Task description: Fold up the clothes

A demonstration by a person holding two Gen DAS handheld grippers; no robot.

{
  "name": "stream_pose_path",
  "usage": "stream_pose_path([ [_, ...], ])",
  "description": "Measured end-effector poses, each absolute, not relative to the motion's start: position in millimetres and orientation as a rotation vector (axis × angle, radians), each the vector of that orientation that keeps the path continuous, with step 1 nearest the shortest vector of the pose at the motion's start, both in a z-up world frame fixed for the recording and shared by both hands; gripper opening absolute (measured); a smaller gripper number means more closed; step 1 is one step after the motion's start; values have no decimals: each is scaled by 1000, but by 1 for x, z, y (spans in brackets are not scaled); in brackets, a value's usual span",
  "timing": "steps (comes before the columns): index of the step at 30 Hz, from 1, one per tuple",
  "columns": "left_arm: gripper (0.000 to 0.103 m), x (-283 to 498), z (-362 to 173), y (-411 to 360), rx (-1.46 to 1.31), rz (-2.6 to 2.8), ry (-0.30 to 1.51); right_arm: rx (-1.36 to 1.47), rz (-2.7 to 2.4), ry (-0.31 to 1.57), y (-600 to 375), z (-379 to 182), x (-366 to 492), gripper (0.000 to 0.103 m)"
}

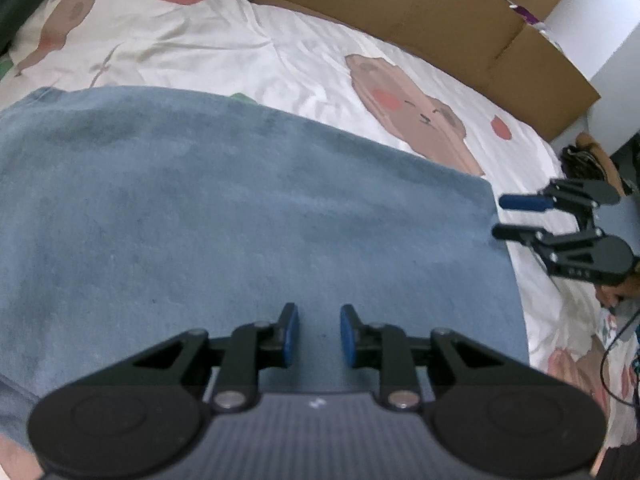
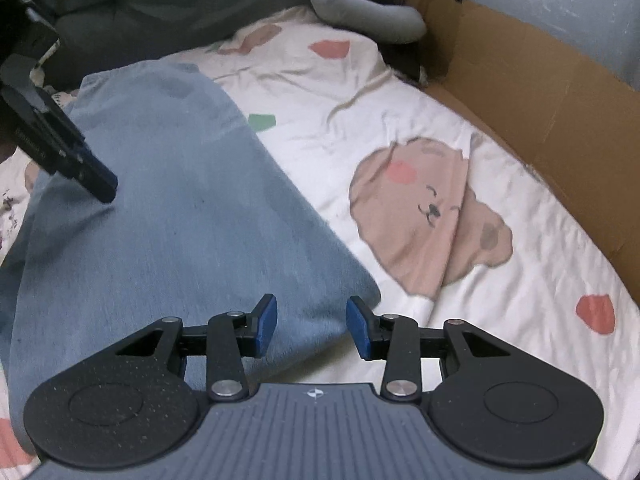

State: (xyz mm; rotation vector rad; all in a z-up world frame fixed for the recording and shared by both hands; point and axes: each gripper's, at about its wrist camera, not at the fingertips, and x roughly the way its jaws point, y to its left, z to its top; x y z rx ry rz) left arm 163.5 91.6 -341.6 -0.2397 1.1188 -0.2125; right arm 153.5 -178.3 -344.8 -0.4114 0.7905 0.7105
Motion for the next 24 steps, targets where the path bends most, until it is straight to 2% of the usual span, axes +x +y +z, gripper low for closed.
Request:
stream_pose_path([
  [1,25,162,-341,91,-236,-217,1118,-416,708,785,-176,-345,155,38],
  [2,25,161,-341,91,-233,-220,1117,-420,708,785,-174,-346,157,28],
  [4,25,159,-341,91,-239,-228,1121,-430,706,793,-171,-351,162,25],
  [9,25,152,-343,85,-238,-280,1148,-439,676,820,-168,-360,172,8],
  [18,25,140,-344,74,-235,-343,1183,-481,645,781,-165,-348,164,8],
  [24,25,139,-351,71,-217,-351,1196,-514,641,795,-160,-359,168,7],
])
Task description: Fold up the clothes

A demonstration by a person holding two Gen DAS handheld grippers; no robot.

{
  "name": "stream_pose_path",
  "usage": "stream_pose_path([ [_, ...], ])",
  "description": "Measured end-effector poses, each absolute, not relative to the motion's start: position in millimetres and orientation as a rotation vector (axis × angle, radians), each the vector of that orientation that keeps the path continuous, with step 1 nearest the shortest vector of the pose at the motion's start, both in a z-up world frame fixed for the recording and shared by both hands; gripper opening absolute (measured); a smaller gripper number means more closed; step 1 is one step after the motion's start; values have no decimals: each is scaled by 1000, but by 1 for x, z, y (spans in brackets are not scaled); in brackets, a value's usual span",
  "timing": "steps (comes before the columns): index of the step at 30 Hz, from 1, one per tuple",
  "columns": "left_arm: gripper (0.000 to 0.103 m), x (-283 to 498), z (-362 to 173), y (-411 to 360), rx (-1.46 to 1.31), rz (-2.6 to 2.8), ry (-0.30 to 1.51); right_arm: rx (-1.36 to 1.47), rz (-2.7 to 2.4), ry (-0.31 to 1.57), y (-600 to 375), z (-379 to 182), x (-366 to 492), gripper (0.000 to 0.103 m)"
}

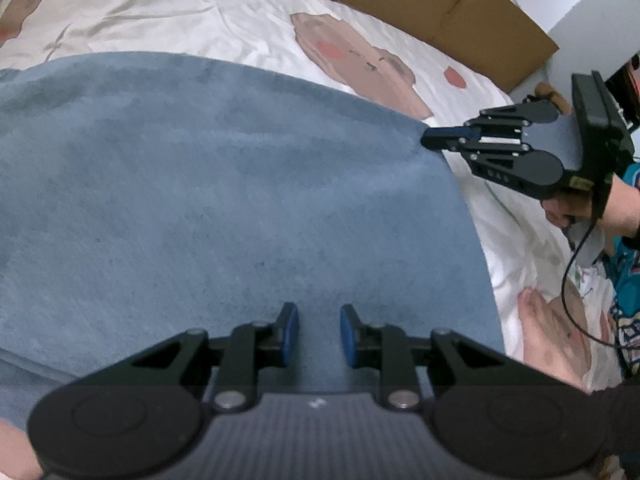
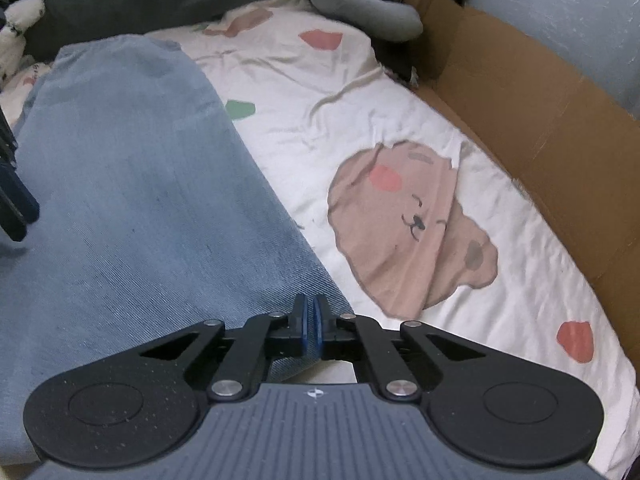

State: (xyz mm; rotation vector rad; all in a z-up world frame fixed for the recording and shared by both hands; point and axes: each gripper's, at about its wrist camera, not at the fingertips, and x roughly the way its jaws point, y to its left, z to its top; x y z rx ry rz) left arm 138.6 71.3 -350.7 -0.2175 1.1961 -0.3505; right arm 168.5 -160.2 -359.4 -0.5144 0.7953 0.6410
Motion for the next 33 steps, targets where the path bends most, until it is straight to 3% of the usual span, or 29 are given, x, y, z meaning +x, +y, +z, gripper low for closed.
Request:
stream_pose_path([
  [9,26,137,-353,68,-215,-367,1208,-446,639,847,-165,-365,174,5],
  [33,24,106,-358,65,-258,-413,1300,-462,932,899,-164,-350,92,7],
])
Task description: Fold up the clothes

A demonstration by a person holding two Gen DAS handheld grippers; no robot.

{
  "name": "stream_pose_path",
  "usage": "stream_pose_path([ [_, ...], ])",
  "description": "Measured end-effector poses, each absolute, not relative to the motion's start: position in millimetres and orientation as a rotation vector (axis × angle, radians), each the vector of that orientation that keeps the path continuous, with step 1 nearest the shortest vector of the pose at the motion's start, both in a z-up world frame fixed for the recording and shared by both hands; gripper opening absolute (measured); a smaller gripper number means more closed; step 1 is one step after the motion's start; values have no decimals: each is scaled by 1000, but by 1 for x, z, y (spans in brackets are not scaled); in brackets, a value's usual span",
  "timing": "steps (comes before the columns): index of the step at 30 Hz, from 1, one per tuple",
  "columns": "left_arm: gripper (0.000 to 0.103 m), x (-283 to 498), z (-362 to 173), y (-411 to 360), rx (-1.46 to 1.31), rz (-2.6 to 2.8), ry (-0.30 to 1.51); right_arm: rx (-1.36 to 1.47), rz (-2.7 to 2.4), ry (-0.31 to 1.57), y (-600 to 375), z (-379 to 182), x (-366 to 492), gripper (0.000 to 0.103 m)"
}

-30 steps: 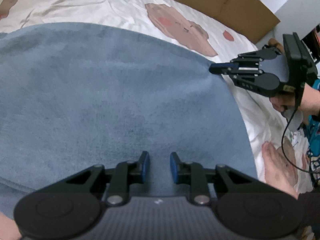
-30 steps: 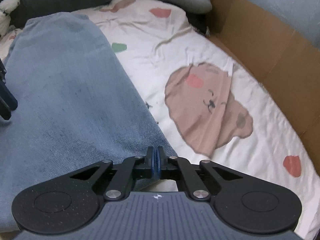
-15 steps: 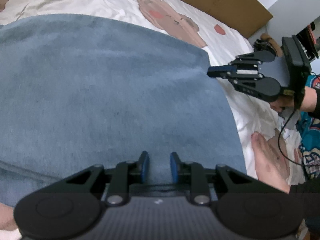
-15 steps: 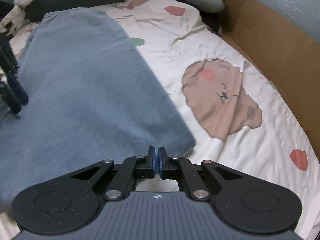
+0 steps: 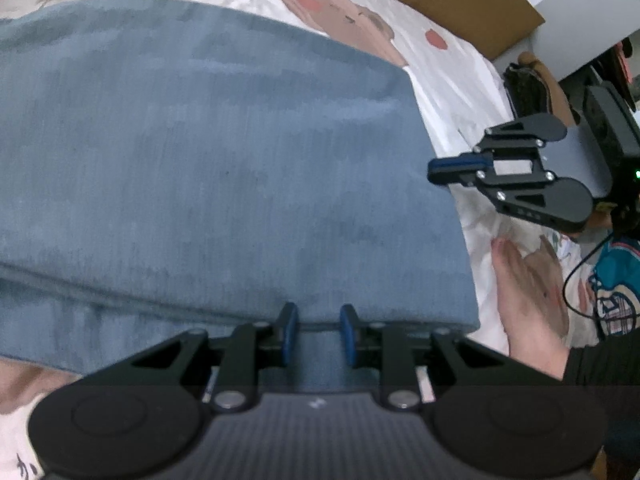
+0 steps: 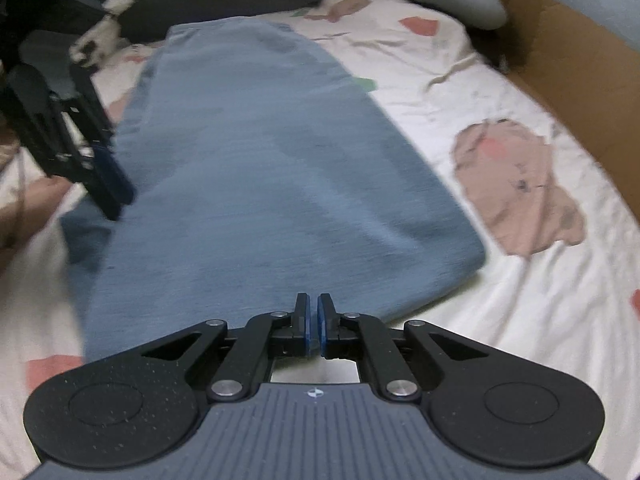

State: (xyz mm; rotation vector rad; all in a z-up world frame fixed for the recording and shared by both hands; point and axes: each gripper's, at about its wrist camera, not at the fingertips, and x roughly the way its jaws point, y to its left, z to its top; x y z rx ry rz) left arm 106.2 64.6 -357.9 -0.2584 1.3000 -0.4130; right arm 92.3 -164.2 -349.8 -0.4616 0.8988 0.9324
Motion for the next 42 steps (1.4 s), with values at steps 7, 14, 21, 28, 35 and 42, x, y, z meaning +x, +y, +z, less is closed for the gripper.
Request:
stream_pose_path([
  [7,19,98,-357,70,-265,-406,1314,-438,1024,930,-162,-347,81,6],
  [14,19,90,-353,83,-313,-413,1328,-434,1185,1001,-154,-349,58,6],
  [21,19,87,-350,84,-384,-494,1321,-431,1207,1046,-154,-354,48,6],
  [28,19,91,-352,84,-356,-493,1350,-374,1218,1066,-158,-348,47,6],
  [35,17,87,-371,74,-293,-473,1404,-411,1237,1074,-154,-355,39,5],
  [42,12,82,-384,74,-254,-511,1429,-362,1207,1117,-156,-357,46,6],
])
